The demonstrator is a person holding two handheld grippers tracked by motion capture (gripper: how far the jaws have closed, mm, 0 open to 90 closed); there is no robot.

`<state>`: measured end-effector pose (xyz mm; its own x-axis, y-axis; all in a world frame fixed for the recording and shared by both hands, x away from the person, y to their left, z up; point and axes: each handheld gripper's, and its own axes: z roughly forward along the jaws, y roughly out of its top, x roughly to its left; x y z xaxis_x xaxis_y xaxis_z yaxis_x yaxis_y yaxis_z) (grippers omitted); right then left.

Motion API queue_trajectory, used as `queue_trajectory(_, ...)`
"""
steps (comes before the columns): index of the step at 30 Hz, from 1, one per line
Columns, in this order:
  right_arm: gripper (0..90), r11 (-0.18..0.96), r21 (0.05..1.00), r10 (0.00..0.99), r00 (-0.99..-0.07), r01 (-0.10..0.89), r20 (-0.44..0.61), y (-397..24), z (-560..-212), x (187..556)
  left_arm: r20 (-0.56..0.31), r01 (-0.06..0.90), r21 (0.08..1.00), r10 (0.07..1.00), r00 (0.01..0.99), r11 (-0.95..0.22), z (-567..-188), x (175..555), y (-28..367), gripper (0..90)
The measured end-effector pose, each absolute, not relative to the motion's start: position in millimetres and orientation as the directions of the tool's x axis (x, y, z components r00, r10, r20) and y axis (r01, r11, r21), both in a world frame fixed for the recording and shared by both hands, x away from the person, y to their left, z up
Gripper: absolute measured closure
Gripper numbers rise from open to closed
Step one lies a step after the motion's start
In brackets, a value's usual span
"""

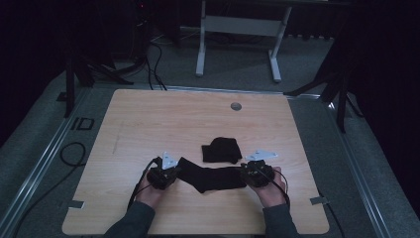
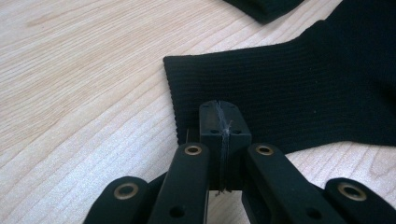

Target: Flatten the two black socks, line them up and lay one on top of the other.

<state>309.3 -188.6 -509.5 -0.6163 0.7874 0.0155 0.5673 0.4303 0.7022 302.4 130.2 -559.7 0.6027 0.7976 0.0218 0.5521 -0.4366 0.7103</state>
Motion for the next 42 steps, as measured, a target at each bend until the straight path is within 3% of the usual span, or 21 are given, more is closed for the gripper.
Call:
queue_trajectory(18, 68.8, 0.457, 0.718, 0.772, -0.635, 0.525, -0.027, -157.2, -500.7, 336.4, 0.019, 0.552, 0.711, 0.796, 0.604, -0.436, -559.8, 303.0, 130.6, 90.0)
queue_trajectory(35, 64.2, 0.549, 0.623, 0.751, -0.656, 0.556, -0.077, -98.0, -521.8, 399.1, 0.017, 0.552, 0.712, 0.797, 0.603, -0.433, -559.9, 303.1, 130.6, 89.9)
queue_trajectory(42, 62.0, 0.541, 0.594, 0.76, -0.648, 0.595, -0.043, -85.9, -530.8, 416.6, 0.016, 0.553, 0.712, 0.797, 0.603, -0.433, -559.9, 303.2, 130.7, 89.9)
